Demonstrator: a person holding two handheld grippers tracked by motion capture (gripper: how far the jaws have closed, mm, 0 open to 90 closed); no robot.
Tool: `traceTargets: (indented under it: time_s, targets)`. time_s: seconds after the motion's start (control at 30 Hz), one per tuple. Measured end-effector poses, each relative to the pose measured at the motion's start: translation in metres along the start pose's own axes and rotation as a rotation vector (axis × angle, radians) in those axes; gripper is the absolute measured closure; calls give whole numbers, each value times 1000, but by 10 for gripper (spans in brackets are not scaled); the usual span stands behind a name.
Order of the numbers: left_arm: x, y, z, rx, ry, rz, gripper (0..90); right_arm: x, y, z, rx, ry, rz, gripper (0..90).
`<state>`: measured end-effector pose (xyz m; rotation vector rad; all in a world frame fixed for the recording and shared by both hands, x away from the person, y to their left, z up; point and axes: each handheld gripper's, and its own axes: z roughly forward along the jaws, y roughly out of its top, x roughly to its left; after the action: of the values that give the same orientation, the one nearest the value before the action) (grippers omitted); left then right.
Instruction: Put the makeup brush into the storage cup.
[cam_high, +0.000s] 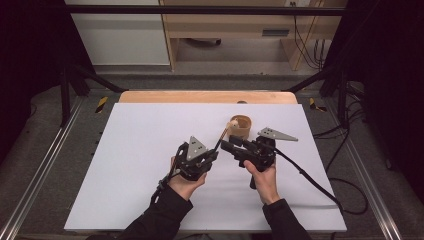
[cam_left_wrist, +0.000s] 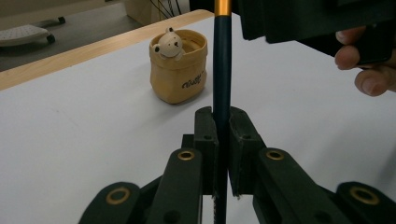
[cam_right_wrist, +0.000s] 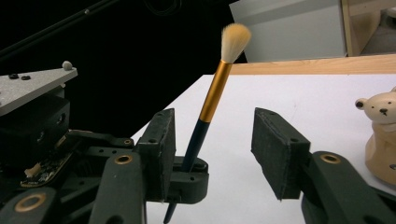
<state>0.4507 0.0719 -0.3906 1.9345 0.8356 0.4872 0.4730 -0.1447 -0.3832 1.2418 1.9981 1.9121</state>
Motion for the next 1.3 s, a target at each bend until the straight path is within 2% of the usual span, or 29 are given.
traceTargets:
  time_s: [0.1, 0.33, 0.6, 0.87, 0.97, 1.1, 1.13, 1.17, 1.2, 1.3]
  targets:
    - [-2, 0, 1, 2, -1, 5, 833, -1, 0, 1, 3, 1, 5, 523]
    - [-6, -1, 1, -2, -12, 7, 833, -3, 0, 5, -11, 13, 32, 623]
    - [-7, -2, 1, -6, -17, -1, 833, -4, 1, 6, -17, 42, 56, 787]
    - [-10, -4, 2, -5, -16, 10, 830, -3, 2, 4, -5, 91, 67, 835]
    - [-10, -3, 2, -7, -16, 15, 824, -3, 2, 4, -10, 93, 58, 837]
    - [-10, -4, 0, -13, -31, 27, 737, -3, 3, 2, -14, 92, 54, 837]
    - [-9, -4, 0, -14, -35, 26, 696, -4, 4, 1, -13, 80, 38, 837]
    - [-8, -4, 0, -15, -43, 24, 696, -4, 4, 1, -13, 80, 38, 837]
    - [-7, -4, -1, -16, -50, 21, 640, -4, 6, -1, -13, 59, 18, 837]
    - [-3, -5, -5, -24, -65, 21, 590, -5, 8, -3, -14, 39, -3, 837]
